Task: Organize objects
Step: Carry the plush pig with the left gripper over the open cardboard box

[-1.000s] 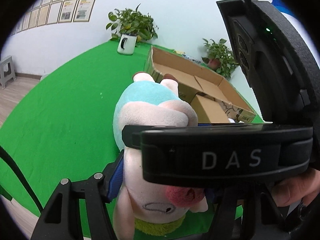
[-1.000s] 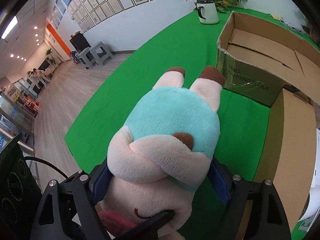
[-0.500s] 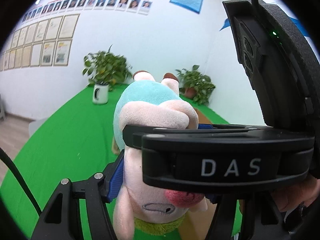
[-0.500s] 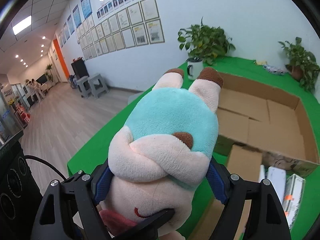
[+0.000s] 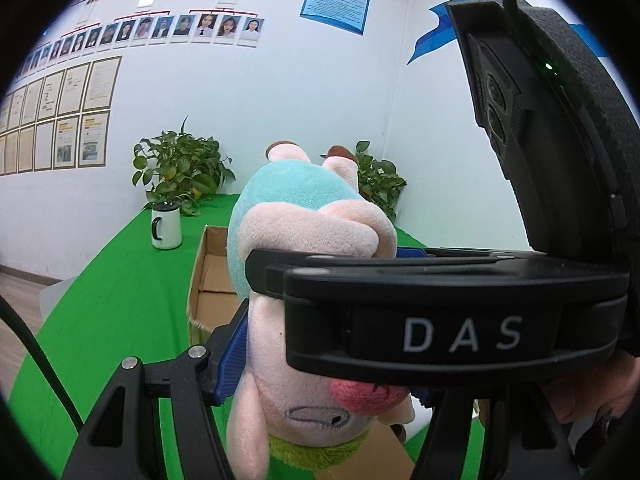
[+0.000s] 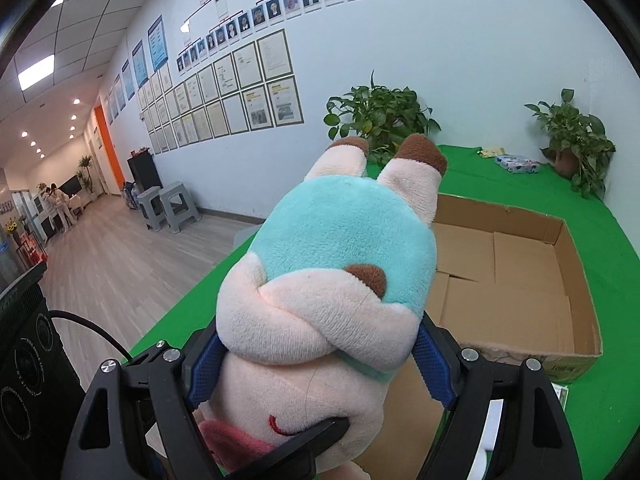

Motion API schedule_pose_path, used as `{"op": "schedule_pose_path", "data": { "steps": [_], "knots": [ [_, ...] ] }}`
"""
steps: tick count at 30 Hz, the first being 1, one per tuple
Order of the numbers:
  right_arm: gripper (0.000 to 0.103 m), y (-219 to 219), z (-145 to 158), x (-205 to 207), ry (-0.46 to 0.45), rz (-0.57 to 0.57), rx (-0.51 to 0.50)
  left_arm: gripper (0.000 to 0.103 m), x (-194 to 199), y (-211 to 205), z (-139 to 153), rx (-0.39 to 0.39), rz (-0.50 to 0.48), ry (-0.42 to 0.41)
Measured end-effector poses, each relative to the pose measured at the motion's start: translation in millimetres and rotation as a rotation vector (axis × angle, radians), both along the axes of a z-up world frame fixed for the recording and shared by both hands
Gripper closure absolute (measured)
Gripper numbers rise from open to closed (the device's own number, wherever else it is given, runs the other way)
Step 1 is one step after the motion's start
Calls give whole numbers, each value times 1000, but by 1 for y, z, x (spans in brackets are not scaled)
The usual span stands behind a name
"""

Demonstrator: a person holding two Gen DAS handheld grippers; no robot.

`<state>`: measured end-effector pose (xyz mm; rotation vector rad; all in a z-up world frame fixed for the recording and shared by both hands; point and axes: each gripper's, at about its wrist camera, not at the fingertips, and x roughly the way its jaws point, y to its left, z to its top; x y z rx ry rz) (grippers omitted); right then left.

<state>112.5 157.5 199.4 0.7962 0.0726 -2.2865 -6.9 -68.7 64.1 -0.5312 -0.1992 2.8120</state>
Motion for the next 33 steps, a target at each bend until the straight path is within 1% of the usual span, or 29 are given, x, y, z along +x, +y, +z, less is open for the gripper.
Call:
{"op": "schedule_pose_path", "data": {
  "steps": [4, 5, 6, 11, 12, 15, 17, 22, 24, 25, 26, 28, 31, 33],
  "knots": [
    [23, 0, 6, -38, 2, -11, 1, 38, -18, -2, 5, -3, -2, 3],
    [23, -16, 6, -53, 2, -13, 2, 38, -23, -3, 7, -5, -2, 4],
    [23, -24, 8, -59, 2, -15, 3, 38, -28, -5, 9, -7, -2, 3],
    [23, -40, 27, -108, 1, -8, 0, 38, -56, -22, 20, -5, 1, -1],
    [23, -48, 32, -118, 5, -7, 4, 38, -62, -25, 22, -2, 1, -4],
    [23, -62, 46, -155, -9, -3, 3, 38, -83, -34, 31, -12, 11, -21],
    [23, -84, 56, -183, -33, 2, -3, 38, -101, -38, 38, -18, 15, -36],
    [23, -103, 71, -260, -70, 8, -8, 38, -132, -44, 45, -18, 8, -60],
    [23, -107, 74, -285, -81, 7, -9, 38, -141, -44, 45, -21, 5, -72],
    [23, -111, 73, -304, -92, 7, -9, 38, -146, -45, 44, -22, 4, -80],
    [23, -113, 73, -314, -100, 8, -10, 38, -150, -45, 43, -26, 3, -89],
    [23, -118, 67, -343, -130, 12, -10, 38, -161, -47, 37, -31, 10, -127],
    [23, -128, 41, -377, -198, 26, -2, 38, -173, -51, 22, -24, 23, -187],
    [23, -132, 27, -393, -224, 31, 5, 38, -179, -54, 9, -16, 28, -220]
  ]
}}
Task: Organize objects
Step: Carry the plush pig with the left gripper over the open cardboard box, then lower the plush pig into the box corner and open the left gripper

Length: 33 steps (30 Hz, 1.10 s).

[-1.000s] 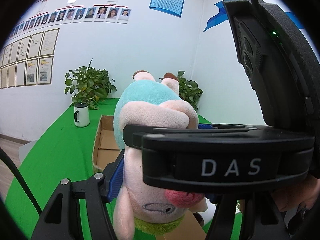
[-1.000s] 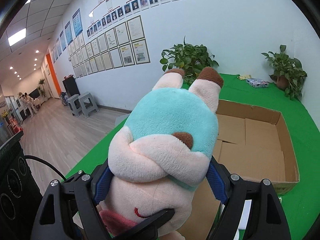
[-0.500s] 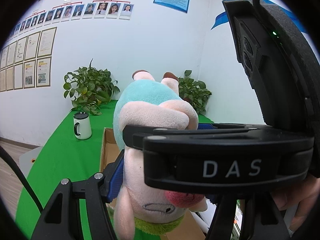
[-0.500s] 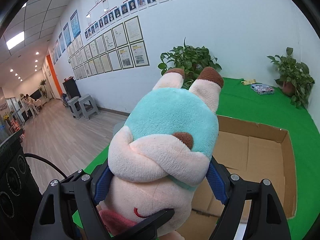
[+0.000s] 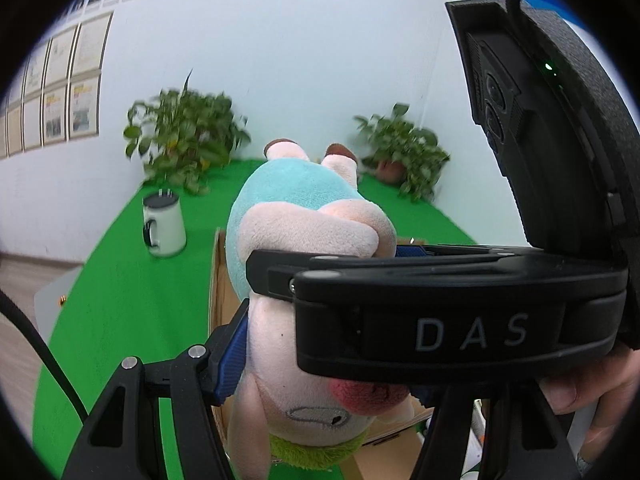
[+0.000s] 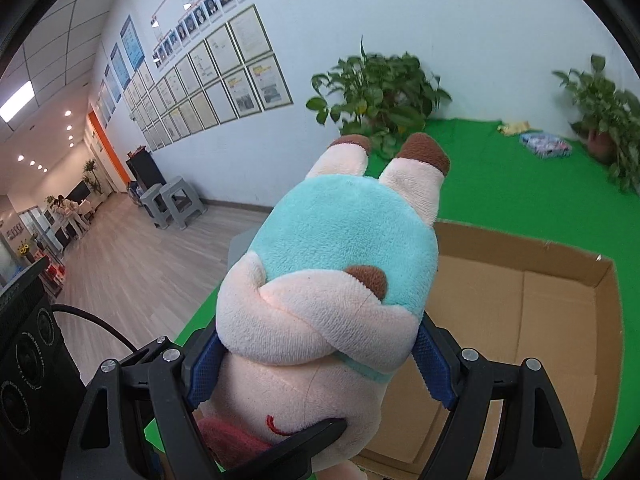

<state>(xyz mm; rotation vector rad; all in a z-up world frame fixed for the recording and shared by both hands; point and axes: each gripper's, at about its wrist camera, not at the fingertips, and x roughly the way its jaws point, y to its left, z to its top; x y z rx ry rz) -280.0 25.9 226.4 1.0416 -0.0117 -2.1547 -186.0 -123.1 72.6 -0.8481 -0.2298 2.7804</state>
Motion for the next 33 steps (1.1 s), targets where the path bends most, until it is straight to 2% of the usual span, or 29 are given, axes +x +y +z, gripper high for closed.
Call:
{"op": "schedule_pose_path", "data": {
  "steps": [4, 7, 8, 9, 11, 17, 19, 22, 26, 29, 33],
  "knots": [
    [23, -12, -44, -22, -63, 23, 9, 39, -13, -7, -26, 0, 23, -66],
    [23, -27, -82, -9, -107, 38, 13, 39, -22, -12, -46, -7, 41, -117],
    [23, -34, -99, -23, -135, 50, 16, 39, -25, -12, -51, -8, 46, -132],
    [23, -33, -109, -12, -138, 51, 17, 39, -29, -13, -59, -11, 52, -153],
    [23, -39, -136, -18, -173, 59, 20, 39, -35, -15, -72, -11, 62, -190],
    [21, -52, -194, -45, -259, 49, 33, 39, -50, -24, -104, 48, 74, -282],
    [21, -54, -214, -51, -277, 42, 32, 39, -49, -19, -106, 4, 80, -278],
    [21, -52, -228, -45, -292, 42, 13, 38, -50, -18, -107, -24, 92, -294],
    [21, -62, -231, -51, -302, 66, 12, 37, -43, -18, -102, -51, 112, -308],
    [20, -68, -233, -53, -307, 77, 11, 39, -32, -16, -97, -103, 139, -264],
    [14, -70, -238, -59, -335, 77, 9, 40, -15, -19, -84, -101, 142, -182]
  ]
}}
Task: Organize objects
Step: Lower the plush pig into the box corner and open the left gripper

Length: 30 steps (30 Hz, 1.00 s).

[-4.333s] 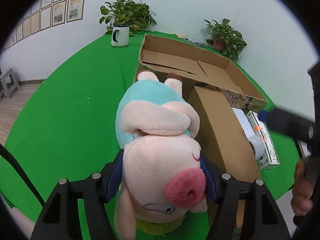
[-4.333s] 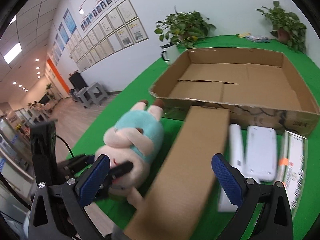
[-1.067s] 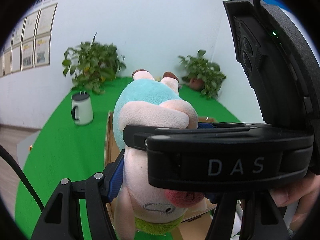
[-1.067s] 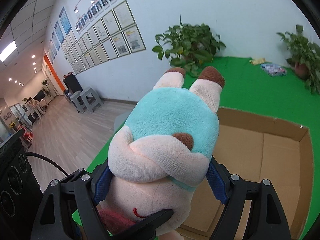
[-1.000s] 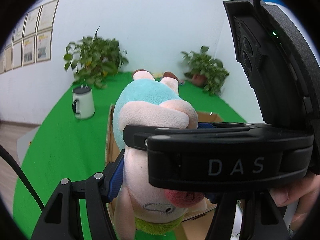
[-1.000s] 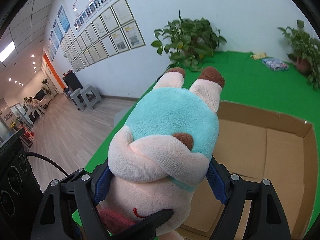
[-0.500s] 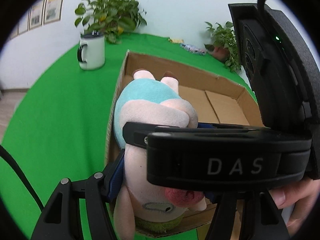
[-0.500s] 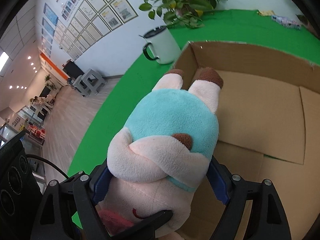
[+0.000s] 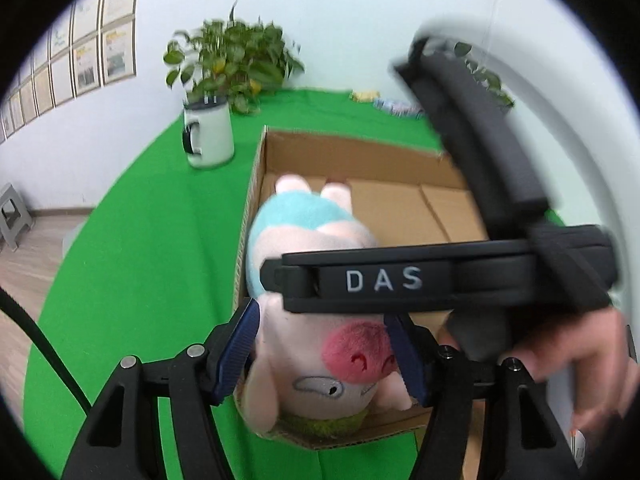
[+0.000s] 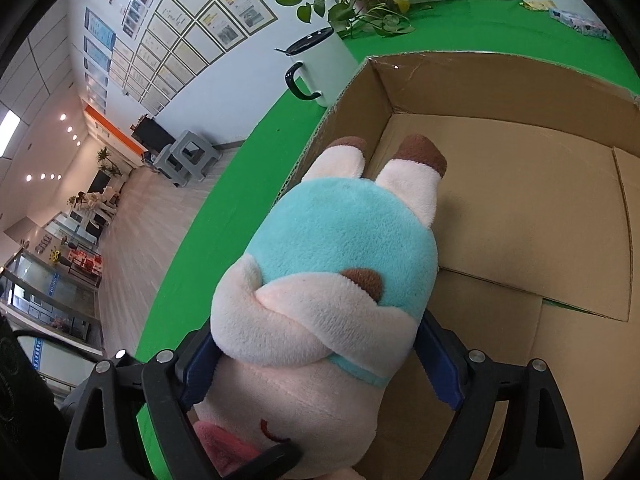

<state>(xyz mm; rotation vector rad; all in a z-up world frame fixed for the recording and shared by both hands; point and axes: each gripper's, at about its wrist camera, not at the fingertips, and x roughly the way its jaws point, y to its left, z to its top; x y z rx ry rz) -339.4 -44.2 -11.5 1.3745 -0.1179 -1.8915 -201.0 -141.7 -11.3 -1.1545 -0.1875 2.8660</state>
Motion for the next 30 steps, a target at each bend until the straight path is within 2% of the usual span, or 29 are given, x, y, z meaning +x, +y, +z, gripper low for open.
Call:
{"op": "schedule_pose_path", "data": {
  "steps": [2, 3, 6, 9, 13, 14, 16, 17, 18, 19, 23, 25, 28, 30],
  "knots": [
    [10, -1, -5, -4, -40, -6, -21, 40, 1, 4, 1, -46, -6, 1],
    [8, -1, -9, -5, -51, -7, -25, 46, -7, 3, -2, -56, -10, -13],
    [8, -4, -10, -6, -73, -14, -28, 55, -15, -8, -9, 29, -8, -33],
    [8, 7, 3, -7, -94, -29, -96, 61, -17, -19, -11, 100, 7, -43],
    [8, 26, 24, -4, -63, -25, -181, 67, -16, -34, -12, 204, 24, -52],
    [10, 27, 23, -3, -58, -30, -168, 68, -17, -38, -14, 234, 30, -57],
    [25, 21, 11, -1, -66, -24, -112, 71, -17, -39, -14, 255, 33, -68],
    [27, 16, 4, -1, -78, -19, -101, 71, -18, -37, -16, 247, 25, -77],
    [28, 10, -5, -2, -111, -22, -133, 71, -14, -34, -15, 228, 19, -67],
    [33, 7, -7, -2, -121, -23, -142, 72, -12, -32, -14, 217, 16, -66],
    [44, -11, -4, 1, -84, -49, -119, 73, -12, -37, -12, 227, 22, -81],
    [54, -19, 6, 3, -59, -75, -80, 73, -8, -39, -11, 247, 17, -72],
    [56, -25, 11, 2, -55, -94, -37, 73, -9, -50, -13, 321, 31, -83],
    [56, -28, 7, -3, -73, -95, -12, 72, -15, -57, -21, 328, 52, -120]
  ]
}}
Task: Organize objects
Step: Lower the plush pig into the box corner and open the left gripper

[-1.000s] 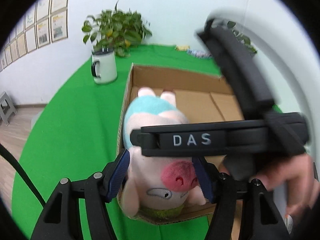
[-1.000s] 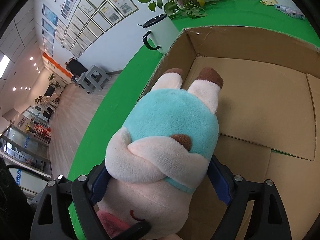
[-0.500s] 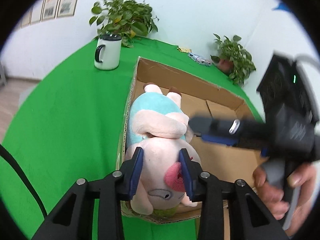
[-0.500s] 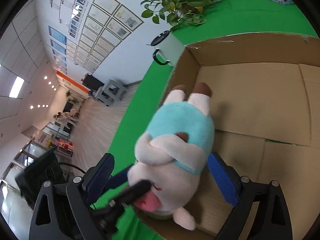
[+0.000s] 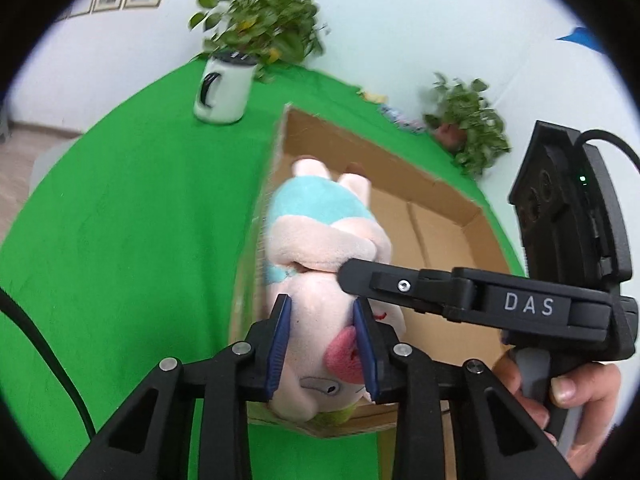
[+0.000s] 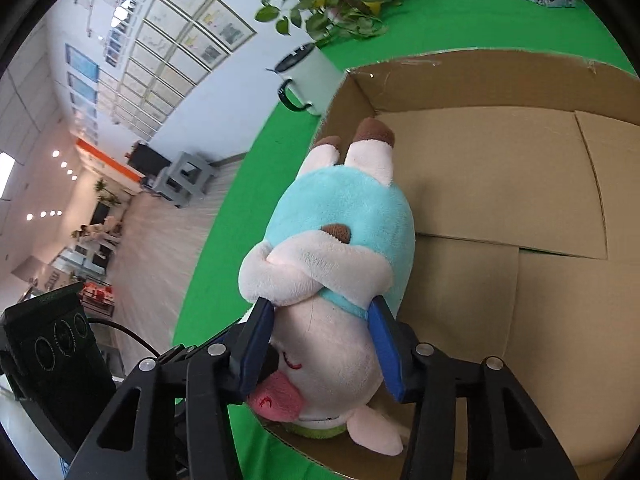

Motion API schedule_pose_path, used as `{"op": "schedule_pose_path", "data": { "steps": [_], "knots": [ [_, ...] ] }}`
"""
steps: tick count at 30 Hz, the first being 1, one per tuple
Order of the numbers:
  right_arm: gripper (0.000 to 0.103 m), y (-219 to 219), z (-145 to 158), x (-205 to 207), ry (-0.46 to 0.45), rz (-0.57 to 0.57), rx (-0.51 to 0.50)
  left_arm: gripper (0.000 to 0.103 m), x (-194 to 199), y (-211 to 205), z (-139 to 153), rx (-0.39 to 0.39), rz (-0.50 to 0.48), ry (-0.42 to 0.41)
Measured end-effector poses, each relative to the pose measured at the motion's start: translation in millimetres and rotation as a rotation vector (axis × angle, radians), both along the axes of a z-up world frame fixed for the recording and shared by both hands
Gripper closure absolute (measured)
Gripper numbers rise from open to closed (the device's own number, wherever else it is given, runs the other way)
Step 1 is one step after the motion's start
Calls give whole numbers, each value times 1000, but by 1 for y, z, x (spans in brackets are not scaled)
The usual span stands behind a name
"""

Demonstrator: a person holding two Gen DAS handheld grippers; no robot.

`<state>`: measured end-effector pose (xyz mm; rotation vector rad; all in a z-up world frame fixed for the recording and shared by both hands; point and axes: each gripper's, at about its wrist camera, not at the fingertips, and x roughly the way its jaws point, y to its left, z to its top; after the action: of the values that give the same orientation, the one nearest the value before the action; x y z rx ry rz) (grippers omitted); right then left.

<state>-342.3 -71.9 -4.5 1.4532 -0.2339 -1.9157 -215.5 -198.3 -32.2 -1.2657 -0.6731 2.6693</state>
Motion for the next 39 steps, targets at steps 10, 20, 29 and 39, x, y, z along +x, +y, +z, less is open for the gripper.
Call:
{"op": "schedule_pose_path", "data": {
  "steps": [10, 20, 29, 39],
  "knots": [
    [29, 9, 18, 11, 49, -60, -39, 61, 14, 15, 22, -183, 31, 49],
    [1, 149, 73, 112, 444, -282, 121, 26, 75, 45, 68, -384, 55, 251],
    [1, 219, 38, 217, 605, -392, 332, 23, 137, 123, 66, -456, 50, 330],
    [1, 268, 66, 284, 706, -401, 381, 23, 169, 162, 73, -420, 16, 340]
  ]
}}
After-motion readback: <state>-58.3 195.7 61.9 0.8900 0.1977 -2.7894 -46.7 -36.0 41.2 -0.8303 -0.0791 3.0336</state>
